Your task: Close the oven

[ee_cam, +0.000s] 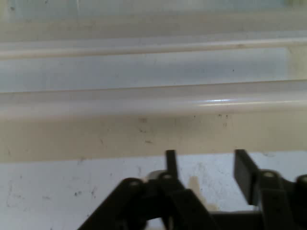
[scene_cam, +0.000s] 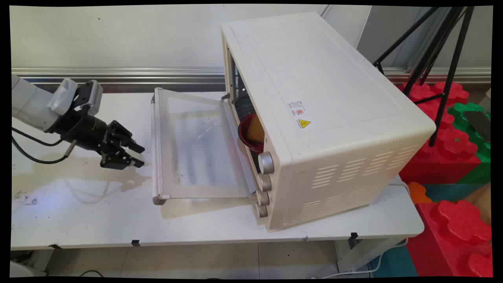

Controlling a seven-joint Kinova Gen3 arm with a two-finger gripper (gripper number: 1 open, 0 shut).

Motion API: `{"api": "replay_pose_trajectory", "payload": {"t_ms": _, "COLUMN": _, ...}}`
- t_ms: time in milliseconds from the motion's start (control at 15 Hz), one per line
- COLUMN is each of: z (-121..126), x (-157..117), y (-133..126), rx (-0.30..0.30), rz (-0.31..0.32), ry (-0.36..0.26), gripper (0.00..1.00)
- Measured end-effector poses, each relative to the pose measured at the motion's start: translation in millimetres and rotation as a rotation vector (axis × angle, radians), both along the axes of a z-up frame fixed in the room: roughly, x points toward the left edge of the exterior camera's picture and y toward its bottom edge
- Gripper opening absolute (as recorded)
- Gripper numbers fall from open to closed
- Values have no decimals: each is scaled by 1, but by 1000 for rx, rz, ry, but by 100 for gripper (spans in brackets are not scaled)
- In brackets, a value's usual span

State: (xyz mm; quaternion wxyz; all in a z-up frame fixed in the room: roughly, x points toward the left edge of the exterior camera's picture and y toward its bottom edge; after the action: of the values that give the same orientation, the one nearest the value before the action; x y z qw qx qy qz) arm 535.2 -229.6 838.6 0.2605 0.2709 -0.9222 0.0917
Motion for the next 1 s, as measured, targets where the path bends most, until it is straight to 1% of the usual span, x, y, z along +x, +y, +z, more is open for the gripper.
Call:
{"api": "replay_pose_trajectory", "payload": {"t_ms": 467, "z": -7, "x": -3, "y": -6, "rx": -6, "rz": -2, "ry": 21, "gripper": 0}}
{"api": "replay_pose_trajectory", "payload": {"t_ms": 1000, "z": -10, "x": -5, "y": -10, "rx": -14, "rz": -6, "ry": 50, "gripper": 0}}
